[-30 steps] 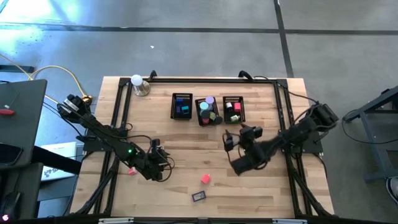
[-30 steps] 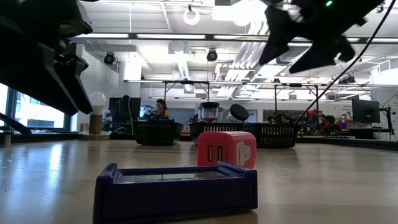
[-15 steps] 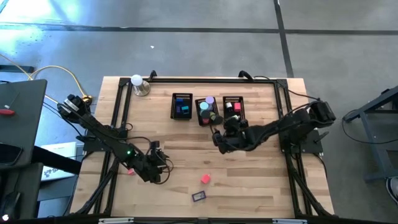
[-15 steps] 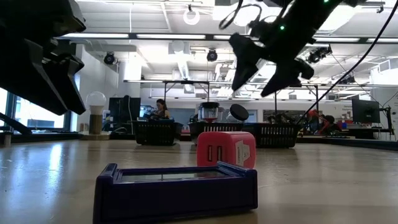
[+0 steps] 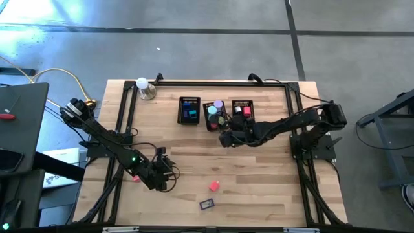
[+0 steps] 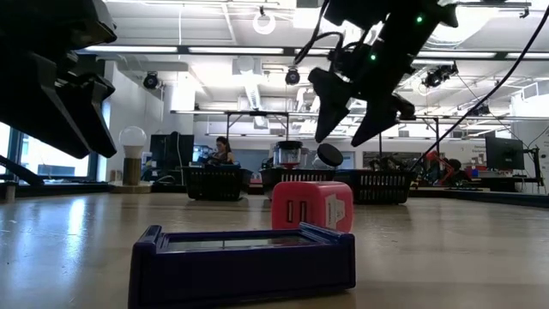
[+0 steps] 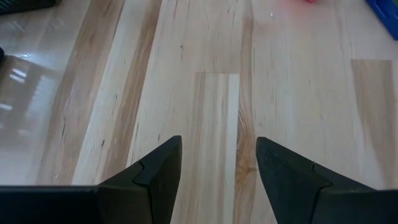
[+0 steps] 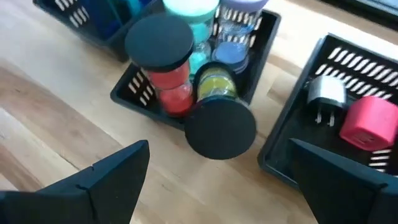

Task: Pick & Place Office items
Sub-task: Put the light green hourglass into the black bin

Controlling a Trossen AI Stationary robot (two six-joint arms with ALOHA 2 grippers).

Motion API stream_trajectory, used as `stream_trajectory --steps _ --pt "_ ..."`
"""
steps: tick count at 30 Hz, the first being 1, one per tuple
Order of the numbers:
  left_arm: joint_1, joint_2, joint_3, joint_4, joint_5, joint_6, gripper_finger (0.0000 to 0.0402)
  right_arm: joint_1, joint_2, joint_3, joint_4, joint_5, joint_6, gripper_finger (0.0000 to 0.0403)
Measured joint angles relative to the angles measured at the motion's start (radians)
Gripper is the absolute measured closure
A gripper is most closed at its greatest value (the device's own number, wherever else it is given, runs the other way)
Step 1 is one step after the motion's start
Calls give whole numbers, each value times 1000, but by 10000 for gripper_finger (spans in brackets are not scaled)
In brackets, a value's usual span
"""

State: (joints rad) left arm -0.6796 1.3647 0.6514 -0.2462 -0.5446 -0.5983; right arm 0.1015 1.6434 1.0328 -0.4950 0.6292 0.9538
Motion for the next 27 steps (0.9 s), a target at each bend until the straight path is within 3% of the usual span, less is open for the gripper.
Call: stream_trajectory --steps 27 --pt "5 0 0 -5 -10 0 204 -98 84 0 118 -93 -156 39"
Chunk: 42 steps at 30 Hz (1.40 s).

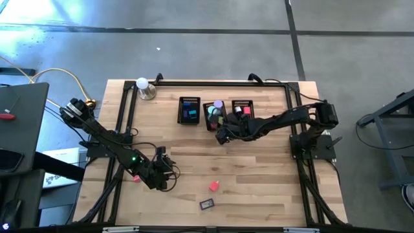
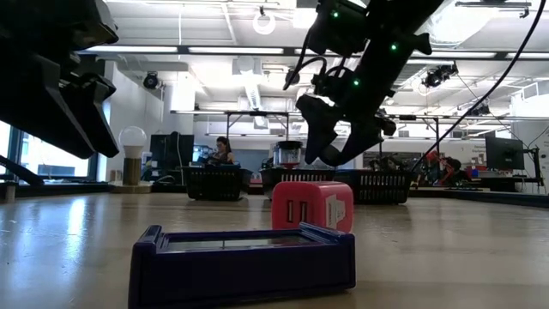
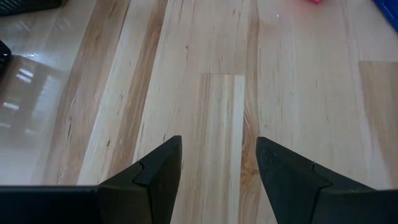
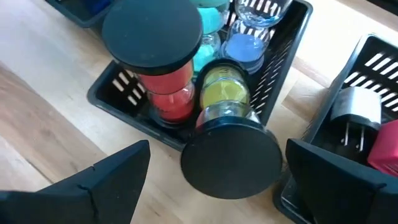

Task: Pick & Place Office items
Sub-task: Put the light green hourglass into the black bin

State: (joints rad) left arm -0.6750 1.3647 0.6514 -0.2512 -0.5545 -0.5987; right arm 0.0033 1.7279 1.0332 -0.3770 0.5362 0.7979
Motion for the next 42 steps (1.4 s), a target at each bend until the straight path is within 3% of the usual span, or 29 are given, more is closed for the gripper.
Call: stream_trajectory --steps 5,18,30,36,42 --pt "0 0 0 -2 0 0 204 -2 0 0 0 12 -13 71" --pt "0 0 0 -3 0 0 204 -7 -2 0 0 8 -20 202" --pt "0 0 0 -3 0 0 204 -7 -2 0 0 13 -18 202" --pt "0 0 0 -3 0 0 204 -32 -2 53 -60 -69 -26 202" --pt "0 0 0 -3 0 0 204 -75 -2 167 -226 -124 -34 202"
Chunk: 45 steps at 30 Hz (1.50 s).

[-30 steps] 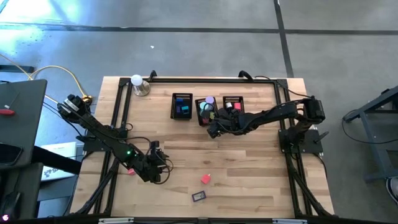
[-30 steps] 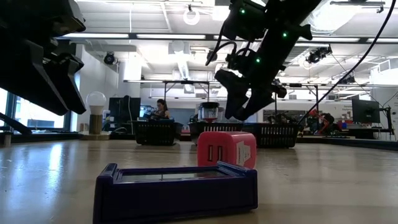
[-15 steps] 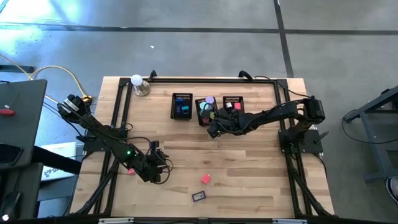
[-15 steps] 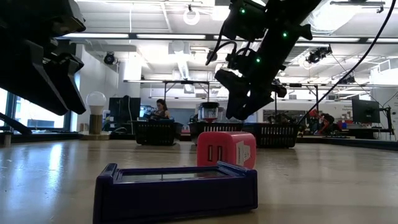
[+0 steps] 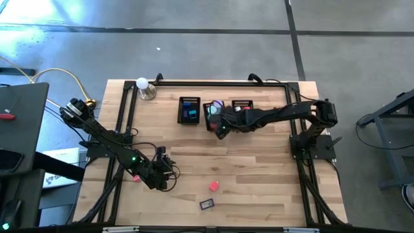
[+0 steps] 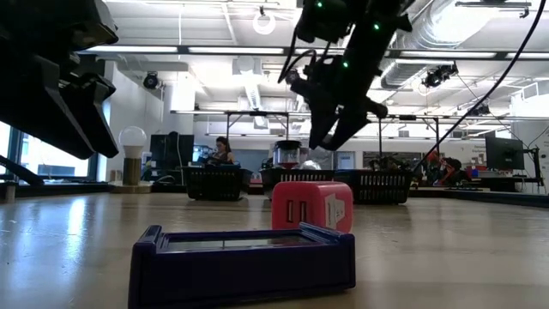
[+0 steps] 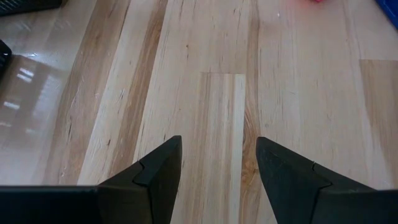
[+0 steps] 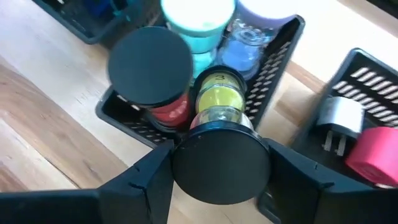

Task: Pick & Place Office items
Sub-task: Put the light green hourglass into the black bin

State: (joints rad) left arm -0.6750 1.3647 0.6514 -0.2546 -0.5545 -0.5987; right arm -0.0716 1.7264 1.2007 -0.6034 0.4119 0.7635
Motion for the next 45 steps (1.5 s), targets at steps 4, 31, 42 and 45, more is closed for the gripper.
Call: stream_trajectory --steps 4,31,42,45 --pt "0 0 0 -7 0 0 204 -38 0 67 -84 -89 -1 202" --pt "25 0 0 -7 -23 0 204 -206 -1 271 -328 -421 -27 200" --pt "32 0 0 -6 -23 0 204 -220 -1 275 -327 -444 -10 200" --pt "32 0 0 -2 -23 0 204 -224 -1 275 -322 -445 -10 200"
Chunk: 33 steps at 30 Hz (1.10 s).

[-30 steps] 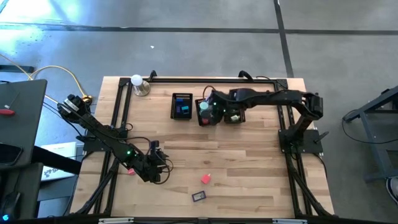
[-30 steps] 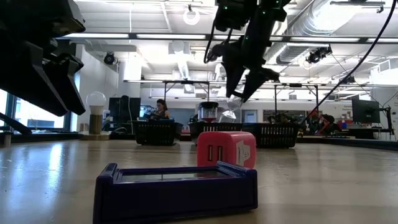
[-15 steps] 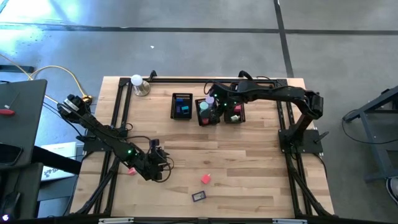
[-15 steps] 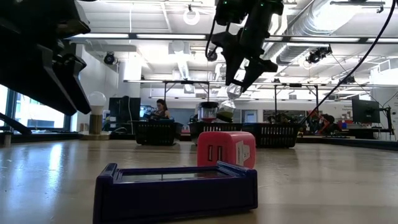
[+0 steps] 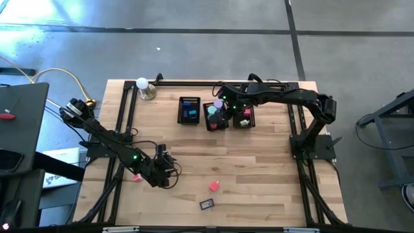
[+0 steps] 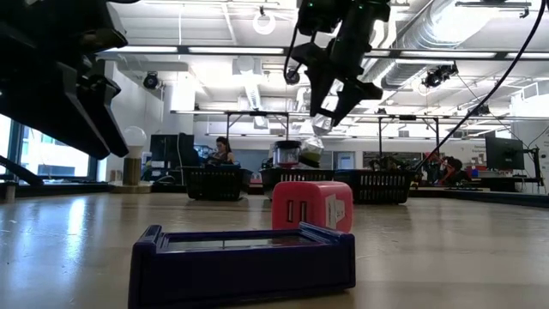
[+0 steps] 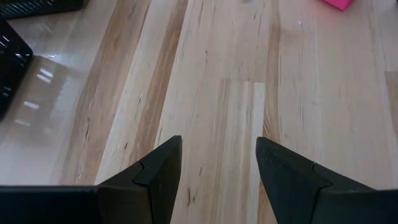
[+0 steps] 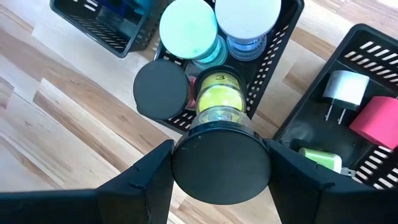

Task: Pick & Place Office items
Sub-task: Put the light green hourglass into the black bin

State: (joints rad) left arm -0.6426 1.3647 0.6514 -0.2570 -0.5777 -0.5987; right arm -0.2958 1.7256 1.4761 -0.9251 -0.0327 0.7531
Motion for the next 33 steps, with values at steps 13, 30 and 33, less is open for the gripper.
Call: stream_trajectory --steps 13,30,33 --pt "6 0 0 1 0 0 204 1 0 27 16 -19 1 200" --pt "6 0 0 -13 1 -1 204 -7 211 162 -83 -11 -59 199" --pt "6 0 0 -17 1 -1 204 -8 223 184 -83 -14 -62 199"
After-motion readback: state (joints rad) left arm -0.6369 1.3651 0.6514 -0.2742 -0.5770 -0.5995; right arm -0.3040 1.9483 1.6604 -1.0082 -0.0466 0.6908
